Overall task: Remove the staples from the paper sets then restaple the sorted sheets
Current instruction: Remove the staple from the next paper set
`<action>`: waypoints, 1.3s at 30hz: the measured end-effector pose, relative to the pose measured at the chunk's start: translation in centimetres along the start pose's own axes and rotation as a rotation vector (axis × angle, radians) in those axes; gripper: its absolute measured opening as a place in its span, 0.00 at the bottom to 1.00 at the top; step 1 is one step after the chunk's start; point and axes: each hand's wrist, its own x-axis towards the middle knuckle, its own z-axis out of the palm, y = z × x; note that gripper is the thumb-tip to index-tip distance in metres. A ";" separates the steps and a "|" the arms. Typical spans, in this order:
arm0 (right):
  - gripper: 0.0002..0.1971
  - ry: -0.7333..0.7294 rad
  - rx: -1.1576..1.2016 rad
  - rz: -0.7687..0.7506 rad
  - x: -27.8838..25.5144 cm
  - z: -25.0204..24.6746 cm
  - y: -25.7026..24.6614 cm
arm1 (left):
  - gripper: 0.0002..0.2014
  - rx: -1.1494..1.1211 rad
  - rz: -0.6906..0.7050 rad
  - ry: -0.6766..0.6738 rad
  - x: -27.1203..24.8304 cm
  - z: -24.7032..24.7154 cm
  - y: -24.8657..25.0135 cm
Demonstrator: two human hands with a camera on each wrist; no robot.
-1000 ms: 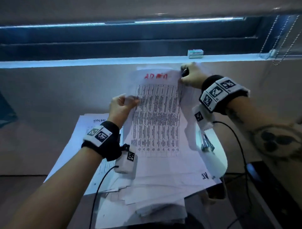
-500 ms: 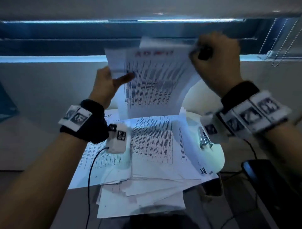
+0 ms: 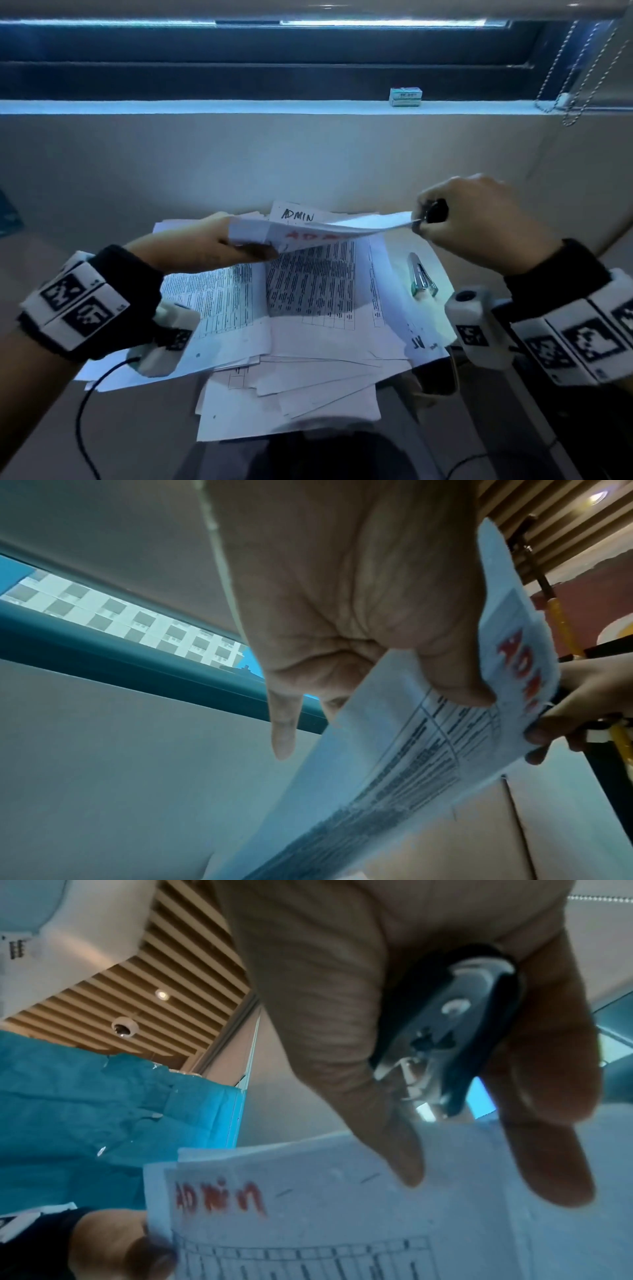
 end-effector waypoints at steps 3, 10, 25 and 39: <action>0.06 -0.166 -0.062 -0.066 -0.5 -0.6 -0.3 | 0.29 -0.080 -0.001 -0.078 -0.4 -0.2 -0.2; 0.06 -0.092 -0.162 -0.135 -0.8 1.0 -0.1 | 0.36 0.046 -0.004 0.002 -0.7 -1.7 -0.2; 0.14 -0.298 0.165 0.064 3.4 0.6 -0.8 | 0.27 0.573 0.380 0.941 0.8 0.2 7.8; 0.21 0.125 0.734 0.159 2.2 6.4 -1.8 | 0.05 -0.129 -0.295 -0.094 5.9 5.1 3.7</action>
